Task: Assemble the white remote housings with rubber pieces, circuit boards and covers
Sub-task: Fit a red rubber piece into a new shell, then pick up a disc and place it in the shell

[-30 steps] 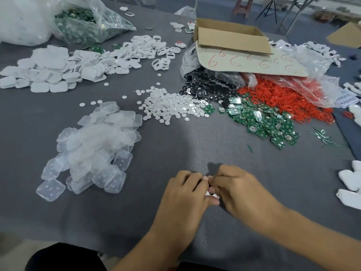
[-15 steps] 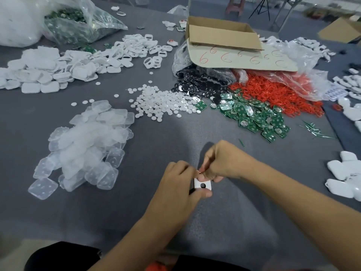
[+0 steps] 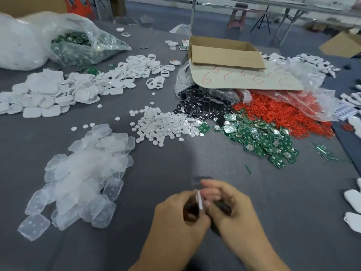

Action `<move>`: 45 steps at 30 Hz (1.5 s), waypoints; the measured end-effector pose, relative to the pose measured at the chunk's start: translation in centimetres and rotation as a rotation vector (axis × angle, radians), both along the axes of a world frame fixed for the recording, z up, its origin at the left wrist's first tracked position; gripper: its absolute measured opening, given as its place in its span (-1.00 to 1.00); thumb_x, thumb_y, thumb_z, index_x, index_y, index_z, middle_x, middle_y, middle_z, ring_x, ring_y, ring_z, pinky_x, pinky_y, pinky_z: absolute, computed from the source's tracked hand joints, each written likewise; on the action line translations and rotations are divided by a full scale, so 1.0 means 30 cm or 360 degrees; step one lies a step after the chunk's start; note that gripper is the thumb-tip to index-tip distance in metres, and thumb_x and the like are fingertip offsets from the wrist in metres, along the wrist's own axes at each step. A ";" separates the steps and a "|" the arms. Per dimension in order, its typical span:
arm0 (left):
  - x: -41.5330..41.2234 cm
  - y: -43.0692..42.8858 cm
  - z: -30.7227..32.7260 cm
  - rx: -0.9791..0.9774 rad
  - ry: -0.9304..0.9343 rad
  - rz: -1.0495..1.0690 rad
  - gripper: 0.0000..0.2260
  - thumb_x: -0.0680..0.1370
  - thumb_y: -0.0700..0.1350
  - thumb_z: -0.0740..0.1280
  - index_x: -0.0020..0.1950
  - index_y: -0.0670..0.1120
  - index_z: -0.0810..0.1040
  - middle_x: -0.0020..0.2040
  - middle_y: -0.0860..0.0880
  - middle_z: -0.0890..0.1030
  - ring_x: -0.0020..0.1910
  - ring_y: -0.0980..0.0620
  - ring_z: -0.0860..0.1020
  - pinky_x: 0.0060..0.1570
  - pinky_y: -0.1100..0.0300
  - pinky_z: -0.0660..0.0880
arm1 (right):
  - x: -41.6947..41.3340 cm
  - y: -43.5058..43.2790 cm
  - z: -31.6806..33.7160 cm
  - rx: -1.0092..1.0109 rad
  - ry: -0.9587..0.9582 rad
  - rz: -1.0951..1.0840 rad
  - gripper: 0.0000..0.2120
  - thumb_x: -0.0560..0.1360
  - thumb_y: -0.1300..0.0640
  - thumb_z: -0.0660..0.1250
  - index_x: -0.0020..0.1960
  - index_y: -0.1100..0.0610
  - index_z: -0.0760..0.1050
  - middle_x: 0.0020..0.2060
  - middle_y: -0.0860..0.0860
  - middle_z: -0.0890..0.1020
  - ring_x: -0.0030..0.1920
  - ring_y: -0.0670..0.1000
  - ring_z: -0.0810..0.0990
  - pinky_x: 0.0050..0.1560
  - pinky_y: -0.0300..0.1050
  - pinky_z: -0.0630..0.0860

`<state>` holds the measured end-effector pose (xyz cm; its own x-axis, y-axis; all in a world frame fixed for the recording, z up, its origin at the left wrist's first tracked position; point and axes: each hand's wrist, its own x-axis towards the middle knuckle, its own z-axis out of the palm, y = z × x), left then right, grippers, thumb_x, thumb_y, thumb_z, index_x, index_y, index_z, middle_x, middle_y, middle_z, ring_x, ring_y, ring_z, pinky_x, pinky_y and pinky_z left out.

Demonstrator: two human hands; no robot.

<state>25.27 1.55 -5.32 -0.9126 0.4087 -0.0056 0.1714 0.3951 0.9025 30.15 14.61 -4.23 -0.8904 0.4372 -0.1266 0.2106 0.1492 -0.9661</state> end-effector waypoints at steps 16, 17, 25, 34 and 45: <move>-0.650 0.436 0.053 -0.0400 0.0423 0.0093 -0.77 0.61 -0.24 0.26 0.25 -0.15 0.57 0.18 -0.14 0.55 0.14 -0.10 0.50 0.09 0.17 0.33 | -0.759 0.353 0.025 0.1329 -0.0335 0.0156 -0.79 0.46 0.24 0.34 0.01 0.09 0.71 -0.13 0.12 0.69 -0.10 0.09 0.63 0.03 -0.07 0.55; -0.681 0.451 0.031 -0.0419 0.0434 0.0104 -0.77 0.61 -0.25 0.26 0.24 -0.16 0.57 0.18 -0.15 0.55 0.13 -0.10 0.50 0.05 0.20 0.32 | -0.779 0.365 0.013 0.1335 -0.0381 0.0183 -0.79 0.44 0.24 0.36 0.00 0.07 0.71 -0.13 0.09 0.70 -0.09 0.09 0.64 -0.01 -0.11 0.54; -0.672 0.395 0.016 -0.0041 0.0388 0.0210 -0.82 0.57 -0.25 0.35 0.15 -0.11 0.62 0.03 -0.02 0.65 0.04 0.04 0.60 0.10 0.13 0.52 | -0.727 0.375 0.028 0.0930 -0.0043 0.0069 -0.77 0.42 0.41 0.34 -0.11 0.09 0.56 -0.26 0.05 0.66 -0.22 0.02 0.64 -0.18 -0.18 0.54; -0.307 0.166 0.110 0.0979 -0.0255 0.0033 -0.74 0.30 -0.17 0.62 -0.06 0.03 0.72 -0.12 -0.01 0.75 -0.08 0.08 0.72 -0.05 0.35 0.58 | -0.244 0.144 0.069 -0.0631 0.0604 -0.0020 -0.71 0.46 0.44 0.35 0.02 0.14 0.70 -0.06 0.07 0.74 -0.02 -0.07 0.69 -0.03 -0.31 0.57; -0.028 0.005 0.161 0.0570 0.0581 -0.0051 -0.77 0.33 0.08 0.61 -0.09 0.05 0.74 -0.17 0.19 0.69 -0.19 0.15 0.65 -0.15 0.37 0.51 | 0.063 0.025 0.090 -0.1568 0.0535 0.0047 -0.50 0.15 0.09 0.72 0.01 0.24 0.69 -0.07 0.23 0.71 -0.17 0.01 0.73 -0.15 -0.25 0.63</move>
<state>24.42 1.70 -0.50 -0.8161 0.3543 0.4565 0.5074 0.0615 0.8595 32.03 15.34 -1.52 -0.9545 0.2523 -0.1589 -0.0831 -0.7368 -0.6710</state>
